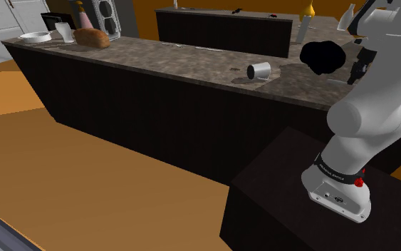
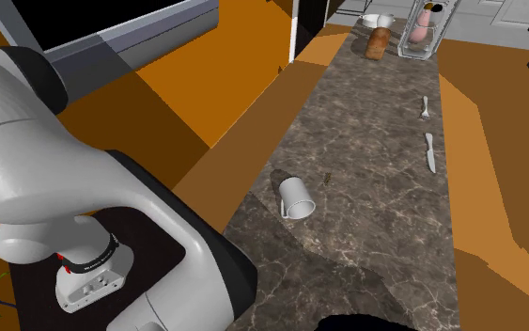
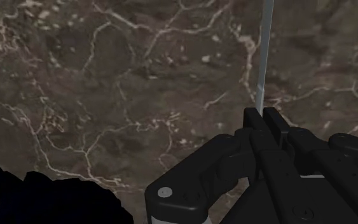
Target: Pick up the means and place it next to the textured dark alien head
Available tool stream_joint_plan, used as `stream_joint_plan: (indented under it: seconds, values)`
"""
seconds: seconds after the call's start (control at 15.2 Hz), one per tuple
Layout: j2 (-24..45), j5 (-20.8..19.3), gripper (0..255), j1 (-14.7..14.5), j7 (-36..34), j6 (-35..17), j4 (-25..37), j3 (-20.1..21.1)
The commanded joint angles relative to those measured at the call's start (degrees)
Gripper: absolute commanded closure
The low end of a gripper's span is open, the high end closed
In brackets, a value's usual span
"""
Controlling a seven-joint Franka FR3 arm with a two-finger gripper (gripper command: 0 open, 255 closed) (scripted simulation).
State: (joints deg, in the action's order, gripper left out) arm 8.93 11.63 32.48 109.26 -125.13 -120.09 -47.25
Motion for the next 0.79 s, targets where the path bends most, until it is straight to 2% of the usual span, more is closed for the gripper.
stream_joint_plan:
  seconds: [0.0, 0.07, 0.13, 0.46, 0.73]
  values:
    - [0.0, 0.0, 255, 0.0, 0.0, 0.0, 0.0, 0.0]
    - [0.0, 0.0, 255, 0.0, 0.0, 0.0, 0.0, 0.0]
    - [0.0, 0.0, 0, 0.0, 0.0, 0.0, 0.0, 0.0]
    - [0.0, 0.0, 0, 0.0, 0.0, 0.0, 0.0, 0.0]
    - [-4.4, -4.4, 0, -1.0, -3.0, 6.4, 3.7, -1.0]
